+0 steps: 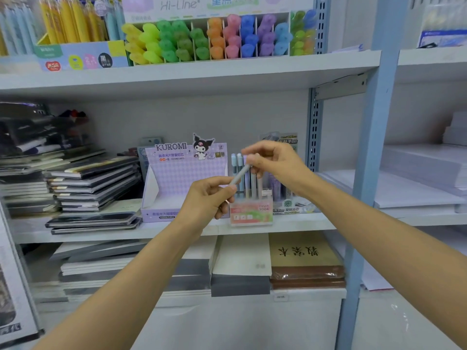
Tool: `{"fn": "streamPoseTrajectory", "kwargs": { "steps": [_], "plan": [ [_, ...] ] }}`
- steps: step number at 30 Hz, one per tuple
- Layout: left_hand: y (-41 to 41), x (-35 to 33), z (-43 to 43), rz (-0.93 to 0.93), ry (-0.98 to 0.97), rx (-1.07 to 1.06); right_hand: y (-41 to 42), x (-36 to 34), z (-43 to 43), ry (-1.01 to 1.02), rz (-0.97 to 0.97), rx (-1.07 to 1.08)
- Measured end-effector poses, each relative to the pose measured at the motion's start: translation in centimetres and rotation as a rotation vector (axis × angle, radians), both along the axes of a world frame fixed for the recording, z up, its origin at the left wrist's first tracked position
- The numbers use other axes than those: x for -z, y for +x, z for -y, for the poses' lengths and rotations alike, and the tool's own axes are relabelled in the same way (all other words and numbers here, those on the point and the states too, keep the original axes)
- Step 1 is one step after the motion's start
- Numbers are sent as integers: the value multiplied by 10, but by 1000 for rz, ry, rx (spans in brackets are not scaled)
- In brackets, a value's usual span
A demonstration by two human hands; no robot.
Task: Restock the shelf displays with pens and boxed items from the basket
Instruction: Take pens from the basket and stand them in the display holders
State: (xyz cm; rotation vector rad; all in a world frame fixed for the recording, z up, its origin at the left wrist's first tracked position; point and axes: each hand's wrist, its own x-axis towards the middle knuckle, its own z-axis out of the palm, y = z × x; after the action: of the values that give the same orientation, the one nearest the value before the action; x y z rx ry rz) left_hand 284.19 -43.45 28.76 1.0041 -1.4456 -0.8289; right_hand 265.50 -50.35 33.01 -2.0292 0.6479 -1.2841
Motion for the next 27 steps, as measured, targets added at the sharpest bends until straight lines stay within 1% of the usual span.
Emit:
{"fn": "streamPoseTrajectory", "kwargs": {
  "steps": [1,3,5,6,8,10,12,14,16,17,19,22,24,27],
  "plan": [
    [0,-1,-2,-11,1,1,-2,0,-1,14,-4,-19],
    [3,-3,-4,-82,7,-2,-6,1,-3,66,79,-41],
    [6,-5,-6,-223,15,0,-14,3,-4,144,173,-67],
    [8,-6,-7,-296,11,7,-18,4,-5,179,178,-89],
    [8,-7,-8,-416,-11,20,-21,8,-10,232,94,-133],
    [6,-8,-8,-511,-45,14,-19,12,-16,241,-12,-174],
    [2,-9,-9,-544,-77,4,-17,15,-21,256,-58,-211],
    [-2,-11,-10,-499,-109,-2,-17,15,-25,254,-106,-230],
    [-4,-12,-12,-440,-138,-5,-16,12,-29,197,-165,-193],
    [-4,-13,-13,-391,-165,-15,-15,10,-30,158,-163,-153],
    [-4,-14,-14,-253,-241,-60,-9,6,-33,76,-98,-70],
    [-7,-15,-13,-106,-324,-104,4,-1,-38,-61,-50,-21],
    [-11,-16,-11,-56,-334,-118,13,-4,-41,-118,-70,7],
    [-18,-15,-8,-64,-333,-126,18,-6,-41,-122,-50,5]
  ]
}}
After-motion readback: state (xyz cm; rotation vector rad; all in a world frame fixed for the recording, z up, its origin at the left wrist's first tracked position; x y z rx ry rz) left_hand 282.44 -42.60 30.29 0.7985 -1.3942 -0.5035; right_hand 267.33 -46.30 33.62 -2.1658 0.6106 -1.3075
